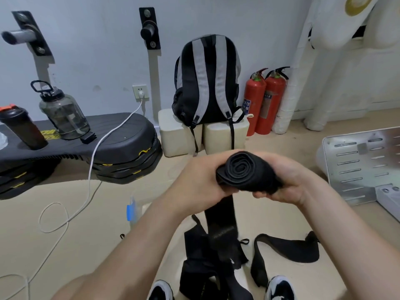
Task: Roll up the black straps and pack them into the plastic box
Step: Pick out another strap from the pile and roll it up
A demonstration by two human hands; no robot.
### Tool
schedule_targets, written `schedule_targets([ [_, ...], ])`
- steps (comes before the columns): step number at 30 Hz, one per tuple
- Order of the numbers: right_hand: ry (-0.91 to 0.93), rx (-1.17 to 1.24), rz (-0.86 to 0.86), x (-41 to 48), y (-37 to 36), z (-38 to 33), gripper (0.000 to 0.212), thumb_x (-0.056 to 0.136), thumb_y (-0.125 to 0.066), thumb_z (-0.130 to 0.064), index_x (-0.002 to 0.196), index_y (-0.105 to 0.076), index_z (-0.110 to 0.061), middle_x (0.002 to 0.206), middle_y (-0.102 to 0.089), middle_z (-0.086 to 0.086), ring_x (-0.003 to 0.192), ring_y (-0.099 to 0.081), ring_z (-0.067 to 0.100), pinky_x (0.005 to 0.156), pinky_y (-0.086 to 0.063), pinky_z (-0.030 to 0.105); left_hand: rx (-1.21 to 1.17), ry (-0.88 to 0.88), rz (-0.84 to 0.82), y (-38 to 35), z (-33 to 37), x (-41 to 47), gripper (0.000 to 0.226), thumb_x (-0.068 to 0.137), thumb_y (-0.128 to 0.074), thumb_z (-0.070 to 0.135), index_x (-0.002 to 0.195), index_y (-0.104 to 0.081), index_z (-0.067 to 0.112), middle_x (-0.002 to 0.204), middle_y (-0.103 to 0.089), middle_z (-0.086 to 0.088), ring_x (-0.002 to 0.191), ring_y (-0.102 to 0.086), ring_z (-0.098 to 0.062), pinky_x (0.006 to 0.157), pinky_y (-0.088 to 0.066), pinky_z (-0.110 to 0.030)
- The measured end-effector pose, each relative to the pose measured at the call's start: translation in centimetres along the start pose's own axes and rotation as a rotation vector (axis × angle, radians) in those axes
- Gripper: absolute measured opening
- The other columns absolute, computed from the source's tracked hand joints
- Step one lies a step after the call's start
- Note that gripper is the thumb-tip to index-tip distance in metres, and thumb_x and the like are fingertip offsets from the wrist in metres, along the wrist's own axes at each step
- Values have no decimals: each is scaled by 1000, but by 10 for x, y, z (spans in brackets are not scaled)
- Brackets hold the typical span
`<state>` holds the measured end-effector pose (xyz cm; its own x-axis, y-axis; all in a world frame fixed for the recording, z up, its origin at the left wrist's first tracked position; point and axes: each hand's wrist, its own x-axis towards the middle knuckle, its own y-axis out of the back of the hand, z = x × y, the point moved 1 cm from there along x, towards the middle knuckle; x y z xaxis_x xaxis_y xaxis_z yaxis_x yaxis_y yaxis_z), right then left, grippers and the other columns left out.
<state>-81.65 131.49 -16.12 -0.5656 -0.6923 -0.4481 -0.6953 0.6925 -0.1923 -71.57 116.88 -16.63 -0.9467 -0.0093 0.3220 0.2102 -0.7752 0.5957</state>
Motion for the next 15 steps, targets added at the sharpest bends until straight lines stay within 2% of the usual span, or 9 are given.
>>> schedule_targets([
  [2, 6, -46, 4, -1, -3, 1, 19, 67, -67, -25, 80, -64, -11, 71, -59, 7, 56, -56, 17, 36, -39, 22, 154, -119, 99, -3, -7, 2, 53, 81, -65, 7, 121, -53, 39, 108, -70, 17, 99, -65, -2, 87, -52, -22],
  [4, 44, -139, 34, 0, -3, 2, 11, 83, -67, -24, 81, -69, -14, 73, -66, 7, 58, -62, 17, 40, -44, 23, 337, -200, 136, -1, -21, 3, 46, 80, -62, 11, 117, -54, 36, 105, -75, 4, 97, -69, -21, 81, -57, -39],
  [6, 80, -214, 56, 2, -4, 2, 16, 93, -62, -24, 83, -71, -15, 73, -68, 6, 60, -65, 17, 43, -47, 24, 429, -252, 180, -3, -29, 4, 35, 84, -63, 13, 117, -65, 25, 107, -74, 1, 95, -69, -24, 82, -57, -44],
  [7, 87, -223, 57, 4, -5, 1, 17, 94, -61, -23, 83, -70, -14, 73, -66, 6, 59, -64, 17, 42, -47, 24, 446, -285, 209, -5, -33, 5, 31, 87, -60, 14, 116, -69, 17, 109, -74, 1, 97, -68, -22, 90, -56, -45],
  [9, 91, -212, 68, 5, -7, 0, 16, 93, -62, -21, 82, -69, -13, 72, -64, 7, 58, -62, 17, 41, -46, 24, 476, -300, 278, -11, -43, 5, 29, 88, -56, 15, 112, -71, 11, 109, -73, 0, 103, -62, -16, 101, -47, -37],
  [11, 105, -196, 100, 7, -7, -1, 15, 93, -62, -20, 84, -70, -11, 73, -64, 8, 56, -63, 18, 41, -47, 23, 492, -131, 373, -9, -48, 6, 26, 83, -62, 7, 108, -69, 12, 103, -69, 0, 100, -53, -16, 89, -43, -29],
  [12, 122, -194, 120, 8, -6, -2, 16, 93, -61, -21, 84, -71, -12, 72, -65, 8, 55, -63, 18, 42, -47, 23, 462, 51, 440, -4, -47, 5, 23, 83, -66, 5, 104, -66, 14, 97, -65, 1, 94, -52, -17, 82, -42, -30],
  [13, 145, -203, 140, 8, -5, -2, 17, 93, -61, -21, 82, -72, -13, 71, -67, 7, 55, -64, 17, 42, -47, 23, 346, 286, 474, 3, -44, 4, 15, 84, -68, 9, 97, -63, 15, 89, -62, 3, 86, -53, -18, 77, -44, -33],
  [15, 203, -239, 184, 9, -3, -3, 21, 94, -60, -22, 78, -73, -15, 71, -69, 5, 58, -66, 18, 44, -47, 25, -144, 727, 307, 9, -35, 3, 12, 91, -61, 22, 85, -62, 12, 73, -66, 0, 63, -59, -17, 67, -52, -37],
])
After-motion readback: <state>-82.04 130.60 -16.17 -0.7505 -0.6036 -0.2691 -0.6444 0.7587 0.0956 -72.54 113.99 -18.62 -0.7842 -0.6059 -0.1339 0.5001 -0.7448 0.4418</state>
